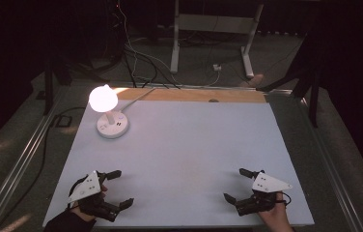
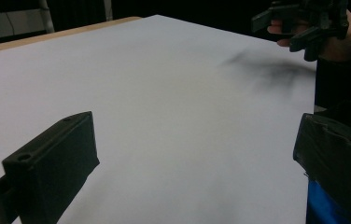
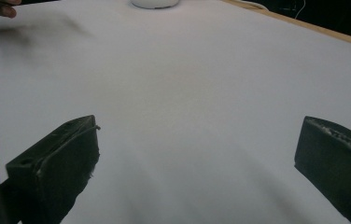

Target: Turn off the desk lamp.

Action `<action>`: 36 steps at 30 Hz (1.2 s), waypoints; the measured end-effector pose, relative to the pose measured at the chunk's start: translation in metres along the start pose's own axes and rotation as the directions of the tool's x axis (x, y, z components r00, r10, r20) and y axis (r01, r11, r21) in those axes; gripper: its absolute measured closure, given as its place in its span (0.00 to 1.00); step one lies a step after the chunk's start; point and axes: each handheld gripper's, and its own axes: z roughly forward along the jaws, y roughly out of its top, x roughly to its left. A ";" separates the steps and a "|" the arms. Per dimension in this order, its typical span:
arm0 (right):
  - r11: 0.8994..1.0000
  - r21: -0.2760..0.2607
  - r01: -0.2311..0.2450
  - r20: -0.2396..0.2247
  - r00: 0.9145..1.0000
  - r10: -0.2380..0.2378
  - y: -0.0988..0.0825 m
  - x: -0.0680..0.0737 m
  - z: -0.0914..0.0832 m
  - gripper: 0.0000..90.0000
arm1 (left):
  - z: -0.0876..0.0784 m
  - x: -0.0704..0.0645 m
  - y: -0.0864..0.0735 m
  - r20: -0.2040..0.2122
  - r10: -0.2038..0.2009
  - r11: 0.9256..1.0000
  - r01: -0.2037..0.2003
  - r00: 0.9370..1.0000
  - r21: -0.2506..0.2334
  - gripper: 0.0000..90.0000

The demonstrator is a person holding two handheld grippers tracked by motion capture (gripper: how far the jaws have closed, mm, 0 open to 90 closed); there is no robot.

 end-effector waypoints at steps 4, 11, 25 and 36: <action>1.000 -0.004 -0.012 -0.007 1.000 0.012 -0.001 0.000 0.000 0.00 | 0.001 -0.001 0.000 0.001 0.002 1.000 -0.002 1.000 0.004 0.00; 1.000 -0.004 -0.014 -0.002 1.000 0.014 0.000 0.000 0.000 0.00 | 0.002 -0.002 0.000 0.006 0.010 1.000 -0.011 1.000 0.023 0.01; 0.999 -0.016 -0.029 0.001 1.000 0.029 0.001 0.000 0.000 0.00 | 0.004 -0.008 0.007 0.032 0.030 0.999 -0.031 0.999 0.034 0.01; 0.999 -0.037 -0.026 0.001 1.000 0.027 0.004 0.002 -0.003 0.00 | 0.003 -0.011 0.016 0.042 0.045 0.999 -0.045 0.998 0.010 0.00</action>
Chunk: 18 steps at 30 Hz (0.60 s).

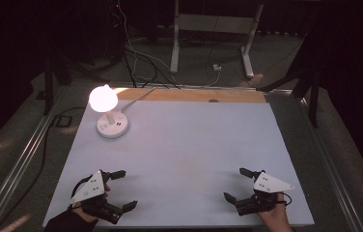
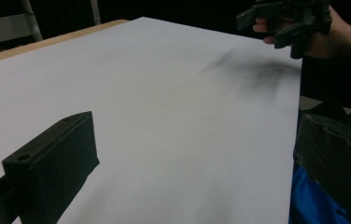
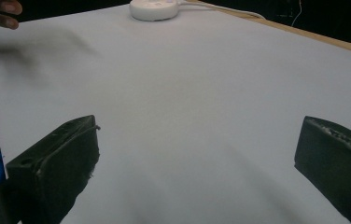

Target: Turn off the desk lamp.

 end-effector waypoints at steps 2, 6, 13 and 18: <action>1.000 -0.002 -0.001 0.000 1.000 0.001 0.000 0.000 0.000 0.00 | 0.000 0.000 0.002 -0.001 0.006 1.000 -0.006 1.000 0.003 0.00; 1.000 -0.004 -0.005 0.000 1.000 0.005 0.000 0.000 0.000 0.00 | 0.001 0.000 0.008 0.002 0.017 1.000 -0.017 1.000 -0.003 0.00; 1.000 -0.006 -0.008 0.001 1.000 0.008 0.000 -0.001 0.000 0.00 | 0.004 0.004 0.013 -0.005 0.018 1.000 -0.018 1.000 0.001 0.01; 1.000 -0.007 -0.008 0.002 1.000 0.008 0.000 -0.001 0.000 0.00 | 0.005 0.008 0.017 -0.018 0.020 1.000 -0.020 1.000 -0.003 0.00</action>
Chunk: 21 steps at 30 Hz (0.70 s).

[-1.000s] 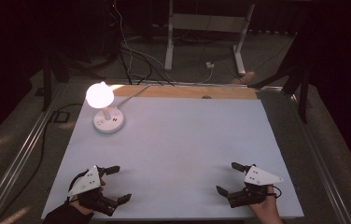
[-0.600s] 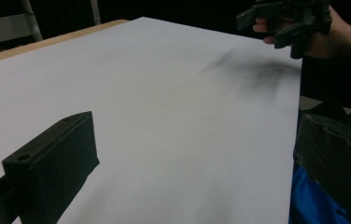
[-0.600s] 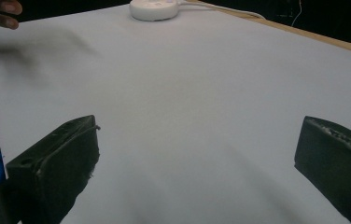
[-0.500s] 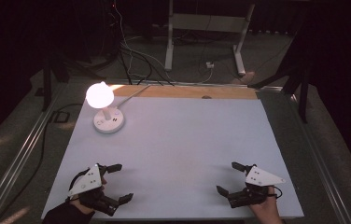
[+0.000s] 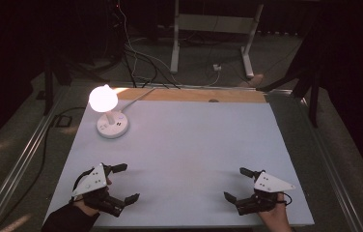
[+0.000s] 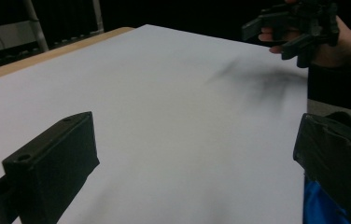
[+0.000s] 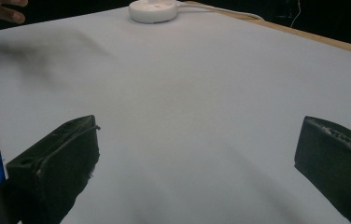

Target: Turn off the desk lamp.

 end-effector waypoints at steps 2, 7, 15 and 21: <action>1.000 0.002 0.000 -0.001 1.000 0.000 0.000 0.000 0.000 0.00 | 0.000 0.002 0.001 0.000 -0.001 1.000 0.001 1.000 -0.003 0.00; 1.000 0.001 0.000 -0.002 1.000 0.000 0.000 0.000 0.000 0.00 | 0.001 0.007 0.008 -0.012 0.005 1.000 -0.005 1.000 -0.019 0.01; 1.000 0.000 0.000 -0.005 1.000 0.000 0.000 0.000 0.000 0.00 | 0.002 0.017 0.014 -0.023 -0.010 1.000 0.010 1.000 -0.026 0.01; 1.000 0.001 -0.001 -0.004 1.000 0.001 0.000 0.000 0.000 0.00 | 0.002 0.024 0.018 -0.029 -0.030 0.999 0.028 0.999 -0.044 0.01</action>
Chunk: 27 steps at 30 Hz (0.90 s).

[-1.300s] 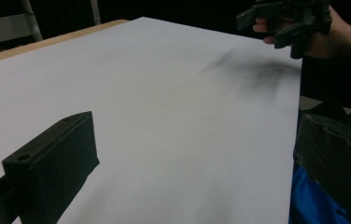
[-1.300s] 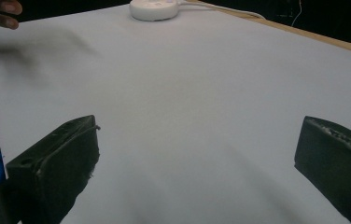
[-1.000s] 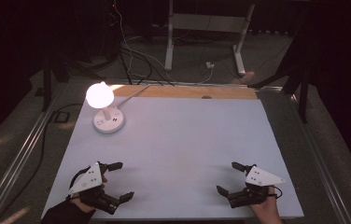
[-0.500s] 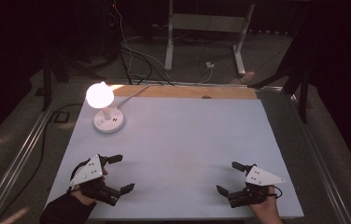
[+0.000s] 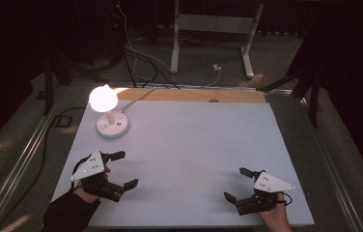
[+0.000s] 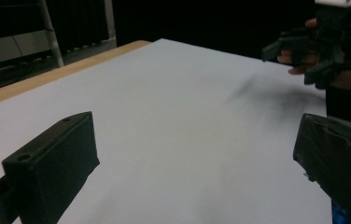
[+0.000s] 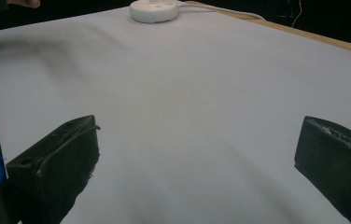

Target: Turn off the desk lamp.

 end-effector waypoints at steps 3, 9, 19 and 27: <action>1.000 -0.001 -0.001 0.000 1.000 0.001 0.000 0.000 0.000 0.00 | 0.001 0.005 0.003 -0.007 -0.020 1.000 0.020 1.000 0.019 0.01; 1.000 0.000 -0.003 -0.002 1.000 0.003 0.000 0.000 0.000 0.00 | 0.002 0.014 0.006 -0.064 -0.033 0.999 0.034 0.997 0.015 0.01; 1.000 -0.006 -0.003 -0.007 1.000 0.003 0.001 0.000 0.000 0.00 | -0.001 0.036 0.010 -0.174 -0.071 0.997 0.068 0.982 -0.021 0.01; 1.000 -0.006 -0.008 -0.008 1.000 0.008 0.000 -0.001 0.000 0.00 | 0.002 0.052 0.008 -0.250 -0.106 0.994 0.102 0.962 -0.031 0.01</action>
